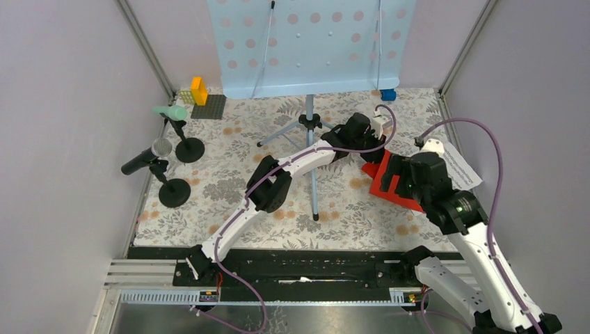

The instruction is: Pack up the instrument practice props

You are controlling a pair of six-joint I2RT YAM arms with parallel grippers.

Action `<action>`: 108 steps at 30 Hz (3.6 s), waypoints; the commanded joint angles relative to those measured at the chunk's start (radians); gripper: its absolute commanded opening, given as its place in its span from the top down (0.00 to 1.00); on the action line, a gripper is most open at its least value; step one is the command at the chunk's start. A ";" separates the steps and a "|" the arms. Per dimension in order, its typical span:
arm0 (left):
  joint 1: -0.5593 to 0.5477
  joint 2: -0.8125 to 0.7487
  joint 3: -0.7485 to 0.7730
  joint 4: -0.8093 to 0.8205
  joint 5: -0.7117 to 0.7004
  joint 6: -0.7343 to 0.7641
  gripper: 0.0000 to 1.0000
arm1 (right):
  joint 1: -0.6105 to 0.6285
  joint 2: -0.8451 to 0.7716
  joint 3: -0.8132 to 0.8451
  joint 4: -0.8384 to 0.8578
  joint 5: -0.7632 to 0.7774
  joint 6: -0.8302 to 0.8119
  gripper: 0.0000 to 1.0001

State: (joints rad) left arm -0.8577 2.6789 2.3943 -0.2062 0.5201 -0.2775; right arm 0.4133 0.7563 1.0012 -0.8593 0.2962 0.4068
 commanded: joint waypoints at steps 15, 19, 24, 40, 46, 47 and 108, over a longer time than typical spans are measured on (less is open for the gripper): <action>0.004 0.015 -0.029 0.083 0.047 -0.028 0.40 | 0.005 0.067 -0.499 0.508 -0.038 0.346 0.37; -0.002 0.017 -0.027 0.090 0.047 -0.028 0.36 | 0.005 0.091 -0.556 0.573 -0.085 0.378 0.38; -0.007 0.024 -0.026 0.095 0.047 -0.031 0.38 | 0.004 0.132 -0.609 0.653 -0.169 0.405 0.45; -0.020 0.027 -0.039 0.087 0.061 0.000 0.42 | 0.005 -0.012 -0.655 0.768 0.322 0.422 0.52; -0.032 0.028 -0.054 0.085 0.071 0.011 0.44 | 0.003 0.098 -0.537 0.827 0.463 0.306 0.46; -0.033 0.026 -0.057 0.085 0.072 0.014 0.44 | 0.000 0.126 -0.509 0.834 0.480 0.287 0.45; -0.080 0.017 -0.096 0.067 0.056 0.067 0.80 | -0.338 0.579 -0.256 1.007 0.365 0.251 0.87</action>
State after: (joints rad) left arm -0.9291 2.7110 2.3127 -0.1646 0.5682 -0.2379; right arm 0.1024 1.2816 0.6334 0.1181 0.6037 0.7471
